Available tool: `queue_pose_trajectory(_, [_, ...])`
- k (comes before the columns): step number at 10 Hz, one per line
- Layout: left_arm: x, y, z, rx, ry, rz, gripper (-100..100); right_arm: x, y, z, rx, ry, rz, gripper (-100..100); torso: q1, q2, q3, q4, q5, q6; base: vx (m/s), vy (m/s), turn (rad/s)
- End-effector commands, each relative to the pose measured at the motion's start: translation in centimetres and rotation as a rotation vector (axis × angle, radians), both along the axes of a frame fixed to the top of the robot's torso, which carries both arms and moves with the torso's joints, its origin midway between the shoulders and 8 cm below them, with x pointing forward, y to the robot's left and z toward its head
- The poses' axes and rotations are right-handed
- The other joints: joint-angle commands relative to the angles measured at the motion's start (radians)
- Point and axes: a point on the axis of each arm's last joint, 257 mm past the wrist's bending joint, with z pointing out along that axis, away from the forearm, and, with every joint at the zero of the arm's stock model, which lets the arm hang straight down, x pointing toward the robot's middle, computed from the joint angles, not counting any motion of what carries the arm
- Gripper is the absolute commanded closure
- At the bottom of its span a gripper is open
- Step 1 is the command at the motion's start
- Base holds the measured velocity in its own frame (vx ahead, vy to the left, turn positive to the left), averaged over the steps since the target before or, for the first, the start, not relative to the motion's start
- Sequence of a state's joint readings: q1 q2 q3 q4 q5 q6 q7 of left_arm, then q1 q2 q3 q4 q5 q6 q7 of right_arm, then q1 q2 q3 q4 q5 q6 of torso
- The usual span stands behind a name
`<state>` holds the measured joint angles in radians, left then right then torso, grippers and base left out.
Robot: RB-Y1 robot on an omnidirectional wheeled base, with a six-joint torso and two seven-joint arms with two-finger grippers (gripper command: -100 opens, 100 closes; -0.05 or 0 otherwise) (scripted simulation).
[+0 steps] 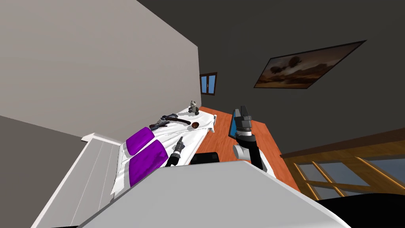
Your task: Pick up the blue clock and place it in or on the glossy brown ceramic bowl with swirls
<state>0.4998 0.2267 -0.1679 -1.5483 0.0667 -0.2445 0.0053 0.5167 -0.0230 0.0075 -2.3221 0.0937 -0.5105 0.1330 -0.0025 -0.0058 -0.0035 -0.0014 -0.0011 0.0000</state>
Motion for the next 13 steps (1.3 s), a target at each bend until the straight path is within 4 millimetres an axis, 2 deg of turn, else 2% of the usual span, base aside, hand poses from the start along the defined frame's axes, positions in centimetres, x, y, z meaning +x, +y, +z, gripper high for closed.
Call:
queue_pose_trajectory(1, [-0.5, 0.3, -1.1, 0.003, 0.02, 0.001, -100, 0.0, 0.0, 0.0, 0.0, 0.0, 0.0, 0, 0.0, 0.0, 0.0, 0.0, 0.0, 0.0, 0.038, -0.024, 0.007])
queue_pose_trajectory(3, [-2.2, 0.7, -4.2, 0.02, 0.099, -0.002, -100, 0.0, 0.0, 0.0, 0.0, 0.0, 0.0, 0, 0.001, 0.001, 0.001, 0.0, 0.0, 0.0, 0.069, -0.042, -0.055])
queue_pose_trajectory(4, [-3.6, 1.0, -6.4, 0.038, 0.163, -0.008, -100, 0.0, 0.0, 0.0, 0.0, 0.0, 0.0, 0, 0.001, 0.001, 0.001, 0.0, 0.0, 0.0, 0.085, -0.062, -0.08])
queue_pose_trajectory(6, [-4.0, 1.2, -7.0, 0.039, 0.177, -0.005, -100, 0.0, 0.0, 0.0, 0.0, 0.0, 0.0, 0, 0.0, 0.0, 0.0, 0.0, 0.0, 0.0, 0.068, -0.027, -0.007])
queue_pose_trajectory(9, [-7.5, 2.1, -11.4, 0.077, 0.31, -0.015, -100, 0.0, 0.0, 0.0, 0.0, 0.0, 0.0, 0, 0.002, 0.001, 0.0, 0.0, 0.0, 0.0, 0.089, -0.029, -0.079])
queue_pose_trajectory(10, [-8.3, 2.4, -12.3, 0.079, 0.334, -0.011, -100, 0.0, 0.0, 0.0, 0.0, 0.0, 0.0, 0, 0.001, -0.001, 0.0, 0.0, 0.0, 0.0, 0.088, -0.037, -0.049])
queue_pose_trajectory(11, [-8.3, 2.4, -12.3, 0.079, 0.334, -0.011, -100, 0.0, 0.0, 0.0, 0.0, 0.0, 0.0, 0, 0.001, 0.0, 0.0, 0.0, 0.0, 0.0, 0.031, -0.011, 0.012])
queue_pose_trajectory(12, [-10.1, 3.0, -14.1, 0.099, 0.396, -0.016, -100, 0.0, 0.0, 0.0, 0.0, 0.0, 0.0, 0, 0.002, 0.003, 0.001, 0.0, 0.0, 0.0, 0.068, -0.014, -0.091])
queue_pose_trajectory(13, [-10.7, 3.2, -14.6, 0.101, 0.411, -0.013, -100, 0.0, 0.0, 0.0, 0.0, 0.0, 0.0, 0, 0.002, 0.002, 0.001, 0.0, 0.001, 0.0, 0.076, -0.016, -0.069])
